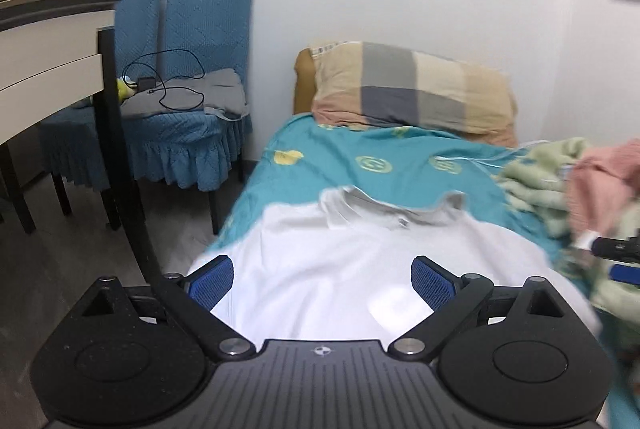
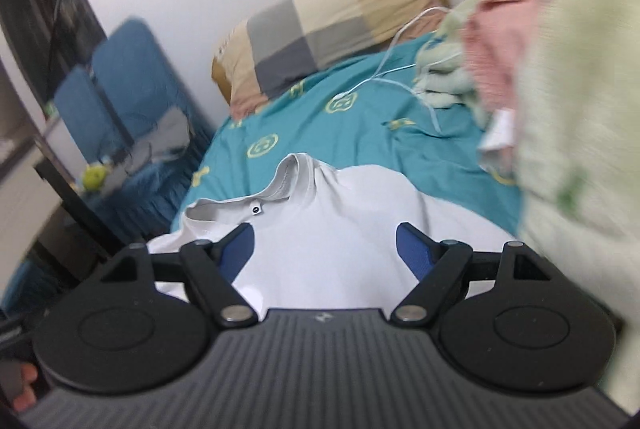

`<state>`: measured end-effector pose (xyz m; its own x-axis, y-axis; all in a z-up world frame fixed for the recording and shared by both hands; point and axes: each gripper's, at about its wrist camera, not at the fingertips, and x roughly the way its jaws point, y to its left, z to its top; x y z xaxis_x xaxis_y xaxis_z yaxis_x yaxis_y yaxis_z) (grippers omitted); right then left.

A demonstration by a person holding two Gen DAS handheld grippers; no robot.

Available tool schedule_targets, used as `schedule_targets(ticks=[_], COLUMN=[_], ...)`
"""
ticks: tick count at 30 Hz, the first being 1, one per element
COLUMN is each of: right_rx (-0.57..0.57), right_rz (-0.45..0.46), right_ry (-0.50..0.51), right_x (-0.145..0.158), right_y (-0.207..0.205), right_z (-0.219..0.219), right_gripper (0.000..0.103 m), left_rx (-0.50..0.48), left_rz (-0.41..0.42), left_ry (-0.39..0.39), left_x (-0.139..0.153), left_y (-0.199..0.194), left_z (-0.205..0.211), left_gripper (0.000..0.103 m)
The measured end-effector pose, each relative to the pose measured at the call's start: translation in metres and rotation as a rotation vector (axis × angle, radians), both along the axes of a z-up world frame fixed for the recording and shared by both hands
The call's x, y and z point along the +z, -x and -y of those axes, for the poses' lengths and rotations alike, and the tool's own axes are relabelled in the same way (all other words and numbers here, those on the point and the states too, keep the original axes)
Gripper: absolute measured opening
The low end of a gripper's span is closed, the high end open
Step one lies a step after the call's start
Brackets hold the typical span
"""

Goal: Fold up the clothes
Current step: 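Lay the T-shirt flat on the bed and open both grippers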

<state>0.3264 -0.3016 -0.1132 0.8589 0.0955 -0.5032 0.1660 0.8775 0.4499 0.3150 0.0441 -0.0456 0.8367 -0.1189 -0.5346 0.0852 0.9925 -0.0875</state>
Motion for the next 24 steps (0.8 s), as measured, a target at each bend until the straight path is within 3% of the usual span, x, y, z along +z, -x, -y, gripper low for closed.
schedule_targets(ticks=[3, 6, 11, 17, 22, 24], right_rx=[-0.069, -0.13, -0.176, -0.223, -0.306, -0.321], right_rz=[0.023, 0.008, -0.051, -0.076, -0.088, -0.06], right_ry=[-0.06, -0.154, -0.207, -0.301, -0.452, -0.477], right_x=[-0.007, -0.024, -0.05, -0.087, -0.124, -0.132], right_y=[0.044, 0.073, 0.085, 0.073, 0.061, 0.056], right_z=[0.014, 0.027, 0.037, 0.042, 0.044, 0.045], right_gripper=[0.074, 0.07, 0.059, 0.059, 0.062, 0.062], left_rx=[0.002, 0.01, 0.024, 0.061, 0.081, 0.092], left_rz=[0.008, -0.015, -0.057, -0.115, -0.157, -0.177], left_ry=[0.037, 0.066, 0.112, 0.164, 0.205, 0.229], left_x=[0.017, 0.018, 0.017, -0.004, -0.022, -0.029], left_y=[0.064, 0.101, 0.16, 0.15, 0.129, 0.12], left_z=[0.001, 0.0, -0.003, -0.002, -0.001, -0.001], left_gripper=[0.097, 0.098, 0.098, 0.098, 0.098, 0.098])
